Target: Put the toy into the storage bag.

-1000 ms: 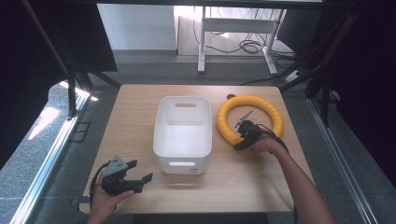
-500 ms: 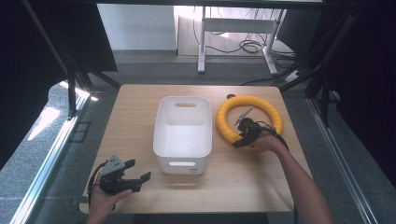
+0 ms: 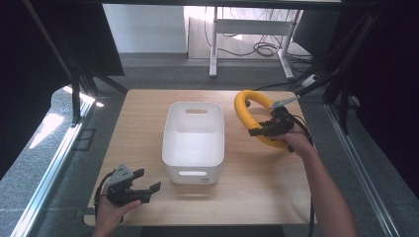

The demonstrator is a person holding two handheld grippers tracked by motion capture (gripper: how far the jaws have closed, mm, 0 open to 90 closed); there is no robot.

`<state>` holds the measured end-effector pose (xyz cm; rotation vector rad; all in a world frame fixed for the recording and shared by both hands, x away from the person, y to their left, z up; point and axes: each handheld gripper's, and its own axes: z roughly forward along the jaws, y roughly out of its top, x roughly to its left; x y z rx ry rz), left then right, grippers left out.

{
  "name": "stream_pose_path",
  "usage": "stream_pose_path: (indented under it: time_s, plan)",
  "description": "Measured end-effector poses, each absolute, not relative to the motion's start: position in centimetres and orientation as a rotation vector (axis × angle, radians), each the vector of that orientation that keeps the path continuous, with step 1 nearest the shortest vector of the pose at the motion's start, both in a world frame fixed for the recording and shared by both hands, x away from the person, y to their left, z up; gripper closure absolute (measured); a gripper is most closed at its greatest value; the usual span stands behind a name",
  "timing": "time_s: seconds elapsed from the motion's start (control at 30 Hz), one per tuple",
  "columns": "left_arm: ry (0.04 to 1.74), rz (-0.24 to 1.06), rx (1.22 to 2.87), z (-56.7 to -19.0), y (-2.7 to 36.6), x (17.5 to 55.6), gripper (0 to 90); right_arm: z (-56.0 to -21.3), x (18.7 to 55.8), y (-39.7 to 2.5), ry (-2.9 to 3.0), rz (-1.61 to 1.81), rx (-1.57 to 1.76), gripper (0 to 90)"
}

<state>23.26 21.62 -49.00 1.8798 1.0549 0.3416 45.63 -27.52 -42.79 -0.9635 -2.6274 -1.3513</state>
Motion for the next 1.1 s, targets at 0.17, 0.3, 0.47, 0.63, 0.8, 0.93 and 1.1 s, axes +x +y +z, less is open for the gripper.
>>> stream_pose_path:
  time_s: [0.17,0.3,0.47,0.63,0.8,0.93,1.1]
  plan:
    - [1.056,0.336,1.88,-49.1,21.5,23.3,17.5,-41.7,45.2,-28.5,-2.566,-1.463,-0.982,51.9]
    - [1.056,0.336,1.882,-49.1,21.4,23.3,17.5,-41.0,44.9,-29.1,-2.549,-1.521,-0.982,52.0]
    - [1.055,0.338,1.879,-49.1,21.5,23.3,17.5,-40.3,44.5,-29.4,-2.522,-1.596,-0.983,52.0]
    - [1.059,0.34,1.876,-49.1,21.5,23.3,17.5,-39.0,44.1,-29.4,-2.515,-1.658,-0.954,52.0]
    - [1.061,0.34,1.876,-49.1,21.6,23.3,17.5,-37.7,43.4,-29.2,-2.503,-1.719,-0.911,52.0]
    - [1.06,0.34,1.877,-49.1,21.5,23.3,17.5,-37.4,42.8,-29.0,-2.5,-1.737,-0.886,51.9]
    - [1.058,0.342,1.879,-49.1,21.4,23.3,17.5,-37.2,42.6,-29.0,-2.483,-1.761,-0.88,51.9]
